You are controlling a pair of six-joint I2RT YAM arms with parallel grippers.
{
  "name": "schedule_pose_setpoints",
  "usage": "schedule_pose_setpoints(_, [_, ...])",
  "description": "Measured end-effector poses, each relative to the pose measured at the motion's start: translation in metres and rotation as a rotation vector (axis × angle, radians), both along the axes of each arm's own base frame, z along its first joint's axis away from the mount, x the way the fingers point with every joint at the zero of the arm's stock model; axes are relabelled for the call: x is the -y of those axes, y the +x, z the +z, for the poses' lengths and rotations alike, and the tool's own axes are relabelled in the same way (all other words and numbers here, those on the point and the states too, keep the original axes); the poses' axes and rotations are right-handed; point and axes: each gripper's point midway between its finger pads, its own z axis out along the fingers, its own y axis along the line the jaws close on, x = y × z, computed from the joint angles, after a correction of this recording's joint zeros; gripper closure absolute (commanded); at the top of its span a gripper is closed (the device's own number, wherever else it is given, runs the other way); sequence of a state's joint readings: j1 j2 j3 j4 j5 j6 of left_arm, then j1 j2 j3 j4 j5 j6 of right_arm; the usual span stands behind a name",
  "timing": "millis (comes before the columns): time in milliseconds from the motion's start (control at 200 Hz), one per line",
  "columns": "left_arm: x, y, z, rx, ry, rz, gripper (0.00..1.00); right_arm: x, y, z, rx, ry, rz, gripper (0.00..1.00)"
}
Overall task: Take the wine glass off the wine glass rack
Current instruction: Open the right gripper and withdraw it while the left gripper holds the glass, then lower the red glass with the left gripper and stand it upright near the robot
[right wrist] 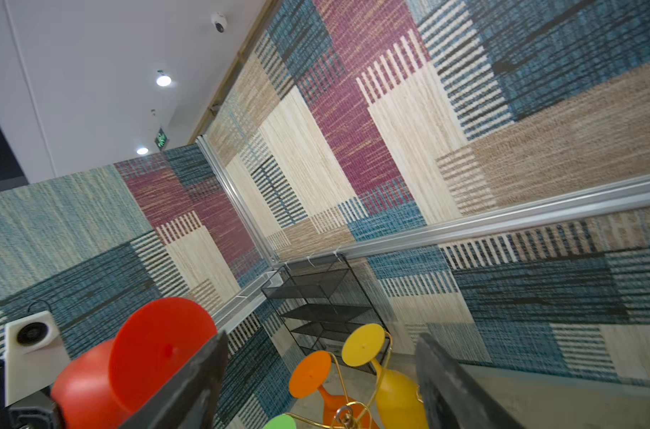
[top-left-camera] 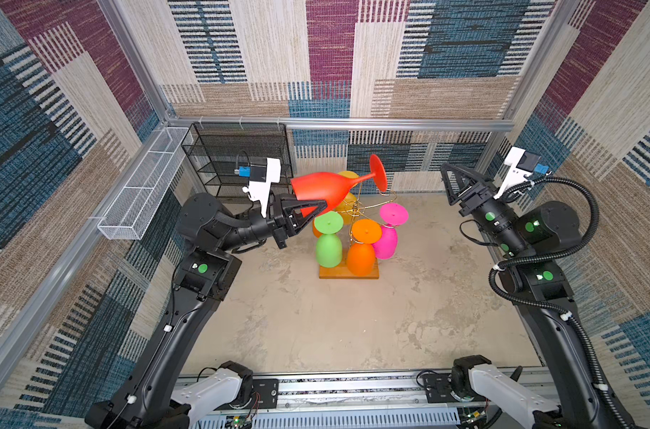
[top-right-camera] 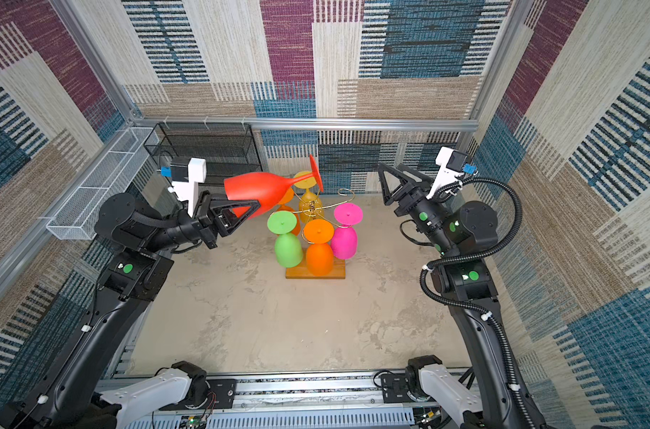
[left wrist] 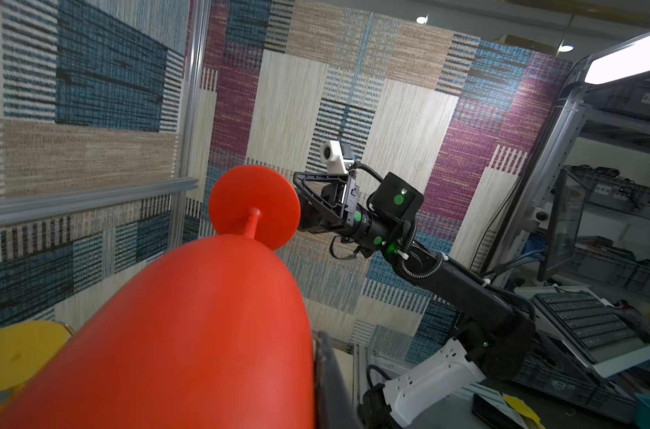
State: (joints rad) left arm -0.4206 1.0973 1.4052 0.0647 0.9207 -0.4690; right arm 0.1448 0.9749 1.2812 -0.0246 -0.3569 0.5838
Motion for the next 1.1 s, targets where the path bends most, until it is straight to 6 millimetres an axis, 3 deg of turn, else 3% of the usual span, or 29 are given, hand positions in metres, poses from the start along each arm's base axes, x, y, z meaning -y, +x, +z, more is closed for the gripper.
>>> schedule_pose_setpoints(175, [0.011, -0.034, -0.009, 0.007, 0.028, -0.101, 1.00, 0.020, 0.020, -0.026, -0.089, -0.044, -0.144, 0.20])
schedule_pose_setpoints(295, [0.022, -0.046, -0.020, -0.011, 0.058, -0.156, 1.00, 0.032, 0.031, -0.038, -0.129, -0.062, -0.222, 0.20])
schedule_pose_setpoints(526, [0.057, -0.065, -0.061, -0.033, 0.240, -0.215, 1.00, 0.058, 0.060, -0.070, -0.255, -0.084, -0.321, 0.20])
schedule_pose_setpoints(661, [0.078, -0.068, -0.096, -0.031, 0.415, -0.190, 1.00, 0.066, 0.065, -0.080, -0.288, -0.092, -0.341, 0.20])
schedule_pose_setpoints(811, [0.093, -0.067, -0.147, -0.010, 0.672, -0.143, 1.00, 0.075, 0.067, -0.087, -0.303, -0.098, -0.375, 0.20])
schedule_pose_setpoints(1097, [0.102, -0.076, -0.225, 0.083, 1.105, -0.122, 1.00, 0.082, 0.068, -0.113, -0.352, -0.110, -0.398, 0.20])
